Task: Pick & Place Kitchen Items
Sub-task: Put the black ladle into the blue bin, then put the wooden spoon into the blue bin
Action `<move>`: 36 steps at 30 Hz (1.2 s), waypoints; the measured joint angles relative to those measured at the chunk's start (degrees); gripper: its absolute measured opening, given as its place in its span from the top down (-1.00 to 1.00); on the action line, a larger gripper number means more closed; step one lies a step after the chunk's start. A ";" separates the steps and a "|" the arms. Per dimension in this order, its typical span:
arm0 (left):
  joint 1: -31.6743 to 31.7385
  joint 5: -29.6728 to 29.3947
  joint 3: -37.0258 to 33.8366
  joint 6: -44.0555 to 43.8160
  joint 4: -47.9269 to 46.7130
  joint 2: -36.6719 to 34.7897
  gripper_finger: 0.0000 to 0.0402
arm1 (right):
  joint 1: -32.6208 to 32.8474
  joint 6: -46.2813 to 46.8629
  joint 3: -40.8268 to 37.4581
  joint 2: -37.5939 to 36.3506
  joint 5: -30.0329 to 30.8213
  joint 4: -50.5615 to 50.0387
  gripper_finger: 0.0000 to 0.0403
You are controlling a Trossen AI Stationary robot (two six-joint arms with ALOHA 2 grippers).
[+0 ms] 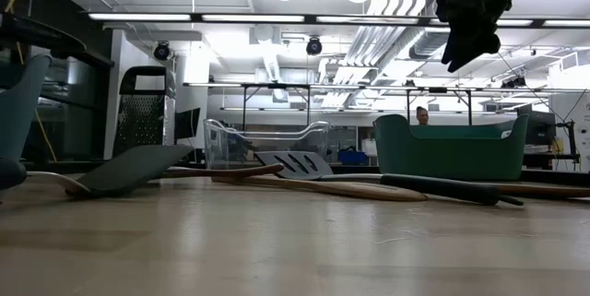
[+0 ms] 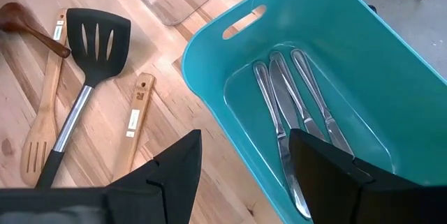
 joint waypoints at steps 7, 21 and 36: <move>0.00 1.26 0.00 -0.27 0.99 3.60 0.79 | 0.00 0.00 0.00 0.02 -0.13 0.07 -0.03; -0.39 5.44 0.11 5.11 -1.23 7.15 0.79 | 0.00 -0.09 0.00 0.02 -0.17 0.07 -0.03; -0.39 10.40 0.02 9.26 -0.81 7.63 0.30 | -0.02 -0.39 0.00 0.01 -0.19 0.07 -0.03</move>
